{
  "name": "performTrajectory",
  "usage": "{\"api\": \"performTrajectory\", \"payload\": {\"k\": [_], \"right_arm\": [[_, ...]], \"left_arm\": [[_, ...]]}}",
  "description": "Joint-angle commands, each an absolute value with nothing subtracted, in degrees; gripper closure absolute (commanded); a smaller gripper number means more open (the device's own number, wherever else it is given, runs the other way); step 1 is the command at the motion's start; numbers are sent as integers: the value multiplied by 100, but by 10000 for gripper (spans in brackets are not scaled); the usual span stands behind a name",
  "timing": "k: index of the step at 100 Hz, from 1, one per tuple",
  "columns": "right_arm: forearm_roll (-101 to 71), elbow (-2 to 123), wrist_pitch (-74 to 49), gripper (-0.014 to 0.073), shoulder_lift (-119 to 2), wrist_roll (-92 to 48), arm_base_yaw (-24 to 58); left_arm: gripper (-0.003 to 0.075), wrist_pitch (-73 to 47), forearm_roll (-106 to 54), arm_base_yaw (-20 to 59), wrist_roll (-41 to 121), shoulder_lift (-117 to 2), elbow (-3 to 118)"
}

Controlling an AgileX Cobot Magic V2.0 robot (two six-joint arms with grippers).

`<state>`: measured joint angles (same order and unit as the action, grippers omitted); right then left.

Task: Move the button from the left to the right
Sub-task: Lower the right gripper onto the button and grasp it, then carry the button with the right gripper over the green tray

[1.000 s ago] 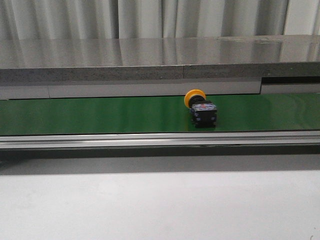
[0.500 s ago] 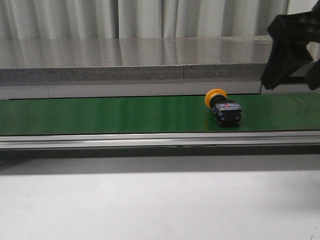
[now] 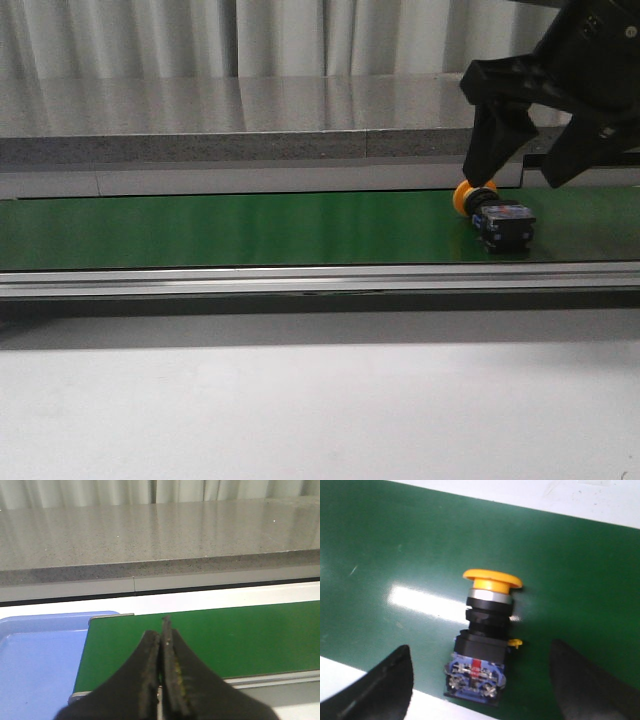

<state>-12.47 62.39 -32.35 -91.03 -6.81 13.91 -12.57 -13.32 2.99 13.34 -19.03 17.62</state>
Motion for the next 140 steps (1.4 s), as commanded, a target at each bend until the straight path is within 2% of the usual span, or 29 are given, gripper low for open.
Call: {"api": "performTrajectory", "payload": {"k": [1, 20, 27, 37, 49, 56, 92, 140], "right_arm": [[-1246, 6435, -3051, 32, -9055, -734, 1391], [-1163, 6435, -3121, 33, -9362, -734, 1384], [-1163, 6435, -3171, 57, -9450, -729, 1384], [-1163, 6435, -3261, 171, -9461, -729, 1384], [-1163, 6456, -3398, 363, -9456, -729, 1384], [-1163, 6557, -3594, 422, -9456, -729, 1384], [-631, 7741, -4376, 431, -9256, -729, 1041], [-196, 8102, -3975, 431, -9440, -729, -1459]], "left_arm": [[741, -787, -1404, 343, 1322, -1937, 1926], [741, -787, -1404, 343, 1322, -1937, 1926], [741, -787, -1404, 343, 1322, -1937, 1926], [741, -787, -1404, 343, 1322, -1937, 1926], [741, -787, -1404, 343, 1322, -1937, 1926], [741, -787, -1404, 343, 1322, -1937, 1926], [741, -787, -1404, 343, 1322, -1937, 1926], [741, -787, -1404, 343, 1322, -1937, 1926]]}}
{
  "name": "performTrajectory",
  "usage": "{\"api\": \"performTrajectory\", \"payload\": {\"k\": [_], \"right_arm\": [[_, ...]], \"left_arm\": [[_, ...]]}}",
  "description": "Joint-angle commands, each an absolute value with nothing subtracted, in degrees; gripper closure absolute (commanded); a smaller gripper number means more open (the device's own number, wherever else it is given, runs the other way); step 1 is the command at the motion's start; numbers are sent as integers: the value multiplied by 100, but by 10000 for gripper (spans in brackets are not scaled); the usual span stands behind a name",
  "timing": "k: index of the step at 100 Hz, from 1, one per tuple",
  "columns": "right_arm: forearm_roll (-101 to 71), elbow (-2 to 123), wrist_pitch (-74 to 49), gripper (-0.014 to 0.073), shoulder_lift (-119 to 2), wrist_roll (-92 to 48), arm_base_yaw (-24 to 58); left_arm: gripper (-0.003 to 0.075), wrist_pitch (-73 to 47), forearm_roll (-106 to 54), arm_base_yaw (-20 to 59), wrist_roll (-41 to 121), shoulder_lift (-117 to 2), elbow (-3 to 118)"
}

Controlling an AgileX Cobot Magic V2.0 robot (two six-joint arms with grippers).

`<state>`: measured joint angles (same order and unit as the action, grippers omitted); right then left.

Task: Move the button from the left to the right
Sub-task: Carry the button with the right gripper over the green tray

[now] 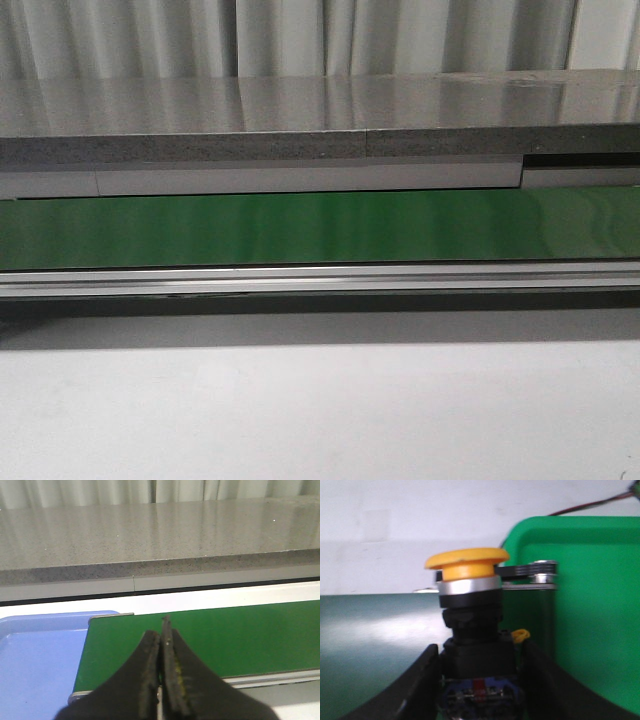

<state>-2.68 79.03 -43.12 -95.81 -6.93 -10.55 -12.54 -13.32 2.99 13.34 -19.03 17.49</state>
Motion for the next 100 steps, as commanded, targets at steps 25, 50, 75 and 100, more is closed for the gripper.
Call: {"api": "performTrajectory", "payload": {"k": [25, 50, 75, 100], "right_arm": [[-196, 8102, -3958, 431, -9912, -729, -2143], [-181, 8102, -4119, 431, -10565, -729, -2167], [-174, 8102, -4214, 428, -10856, -729, -2167], [-169, 8102, -4182, 183, -10856, -729, -2167]], "left_arm": [[741, -787, -1404, 343, 1322, -1937, 1926], [741, -787, -1404, 343, 1322, -1937, 1926], [741, -787, -1404, 343, 1322, -1937, 1926], [741, -787, -1404, 343, 1322, -1937, 1926]]}}
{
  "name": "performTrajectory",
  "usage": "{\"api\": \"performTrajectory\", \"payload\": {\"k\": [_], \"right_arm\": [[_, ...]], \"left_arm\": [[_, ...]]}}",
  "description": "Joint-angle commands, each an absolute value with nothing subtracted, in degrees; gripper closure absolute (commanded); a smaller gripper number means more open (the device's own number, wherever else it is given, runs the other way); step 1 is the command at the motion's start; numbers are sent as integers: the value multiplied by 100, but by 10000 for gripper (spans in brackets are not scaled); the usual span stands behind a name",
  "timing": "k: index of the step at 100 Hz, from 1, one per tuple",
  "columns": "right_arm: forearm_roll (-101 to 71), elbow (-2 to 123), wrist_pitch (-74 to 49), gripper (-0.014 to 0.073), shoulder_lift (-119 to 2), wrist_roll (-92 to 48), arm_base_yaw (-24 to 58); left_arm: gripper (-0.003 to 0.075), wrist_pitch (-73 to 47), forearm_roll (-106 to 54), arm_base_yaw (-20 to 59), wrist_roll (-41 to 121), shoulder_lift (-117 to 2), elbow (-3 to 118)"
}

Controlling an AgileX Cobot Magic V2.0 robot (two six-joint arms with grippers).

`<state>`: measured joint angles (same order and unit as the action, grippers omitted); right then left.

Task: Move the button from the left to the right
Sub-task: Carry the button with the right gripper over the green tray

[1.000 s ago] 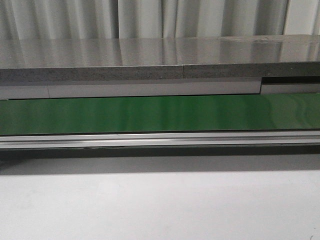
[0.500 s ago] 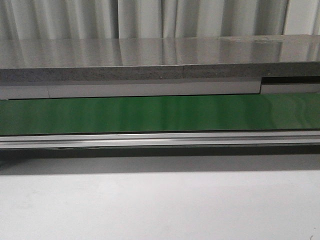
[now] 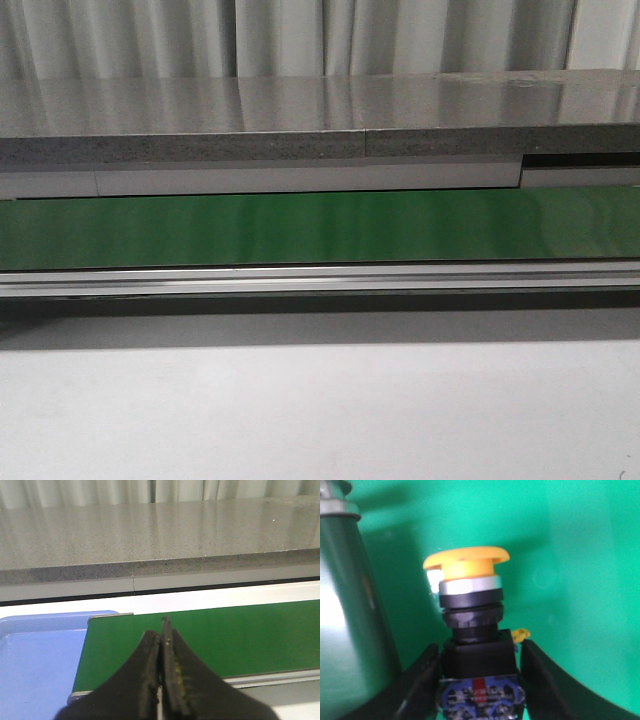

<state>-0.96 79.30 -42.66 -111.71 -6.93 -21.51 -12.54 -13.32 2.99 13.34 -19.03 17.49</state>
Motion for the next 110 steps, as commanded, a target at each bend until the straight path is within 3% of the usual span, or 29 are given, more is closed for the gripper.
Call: {"api": "performTrajectory", "payload": {"k": [1, 10, 17, 62, 110], "right_arm": [[-169, 8102, -4182, 174, -10856, -729, -2167], [-169, 8102, -4182, 68, -10856, -729, -2167], [-169, 8102, -4182, 34, -10856, -729, -2167], [-400, 8102, -3715, 34, -9890, -597, -1970], [-486, 8040, -3505, 34, -8417, -597, -400]], "left_arm": [[741, -787, -1404, 343, 1322, -1937, 1926], [741, -787, -1404, 343, 1322, -1937, 1926], [741, -787, -1404, 343, 1322, -1937, 1926], [741, -787, -1404, 343, 1322, -1937, 1926], [741, -787, -1404, 343, 1322, -1937, 1926]]}}
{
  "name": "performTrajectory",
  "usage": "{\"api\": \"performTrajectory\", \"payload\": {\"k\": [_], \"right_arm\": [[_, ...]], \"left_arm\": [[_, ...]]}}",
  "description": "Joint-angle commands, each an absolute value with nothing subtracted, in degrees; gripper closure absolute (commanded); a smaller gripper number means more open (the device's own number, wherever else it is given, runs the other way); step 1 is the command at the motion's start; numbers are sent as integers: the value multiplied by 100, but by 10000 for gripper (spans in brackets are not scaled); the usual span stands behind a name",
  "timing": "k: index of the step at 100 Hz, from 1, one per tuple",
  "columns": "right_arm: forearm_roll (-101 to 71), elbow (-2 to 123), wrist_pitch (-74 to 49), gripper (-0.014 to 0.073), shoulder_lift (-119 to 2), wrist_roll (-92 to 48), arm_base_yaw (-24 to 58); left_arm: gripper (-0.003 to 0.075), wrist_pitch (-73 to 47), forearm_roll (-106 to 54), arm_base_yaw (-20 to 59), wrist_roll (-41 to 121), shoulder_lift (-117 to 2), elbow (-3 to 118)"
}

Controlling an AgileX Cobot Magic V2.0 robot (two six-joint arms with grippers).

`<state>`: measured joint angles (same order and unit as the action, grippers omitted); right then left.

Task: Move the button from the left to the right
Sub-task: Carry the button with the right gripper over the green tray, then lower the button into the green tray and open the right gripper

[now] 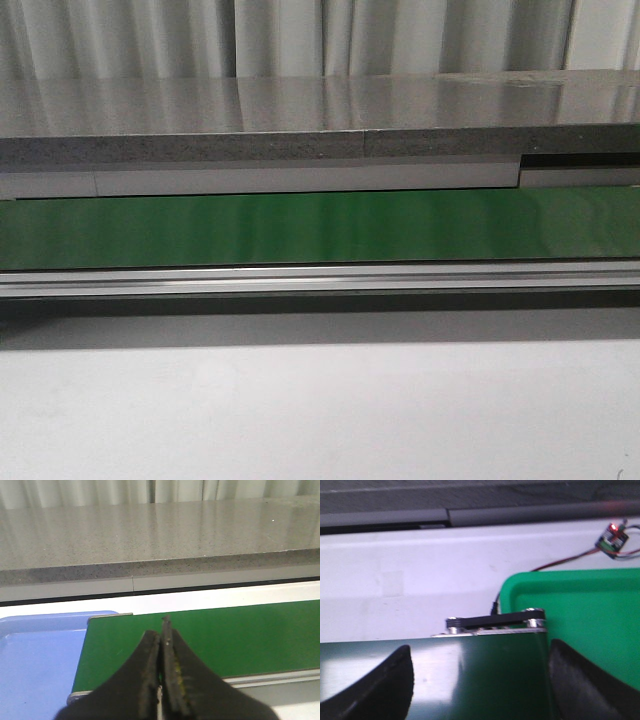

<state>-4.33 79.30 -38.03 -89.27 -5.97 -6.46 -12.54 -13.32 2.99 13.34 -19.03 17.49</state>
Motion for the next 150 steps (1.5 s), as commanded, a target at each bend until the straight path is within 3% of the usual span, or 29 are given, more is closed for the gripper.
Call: {"api": "performTrajectory", "payload": {"k": [1, 30, 76, 99, 120, 134, 150], "right_arm": [[-486, 8028, -3476, 34, -8359, -597, -376], [-486, 6535, -2495, 34, -6767, -597, 351], [-486, 3326, -1469, 34, -3509, -597, 383], [-486, 2623, -1668, 34, -2169, -597, 383], [-486, 2486, -1686, 38, -1812, -597, 383], [-486, 2486, -1614, 170, -1812, -597, 383], [-486, 2486, -1602, 452, -1812, -597, 383]], "left_arm": [[741, -787, -1404, 343, 1322, -1937, 1926], [741, -787, -1404, 343, 1322, -1937, 1926], [741, -787, -1404, 343, 1322, -1937, 1926], [741, -787, -1404, 343, 1322, -1937, 1926], [741, -787, -1404, 343, 1322, -1937, 1926], [741, -787, -1404, 343, 1322, -1937, 1926], [741, -787, -1404, 343, 1322, -1937, 1926]]}}
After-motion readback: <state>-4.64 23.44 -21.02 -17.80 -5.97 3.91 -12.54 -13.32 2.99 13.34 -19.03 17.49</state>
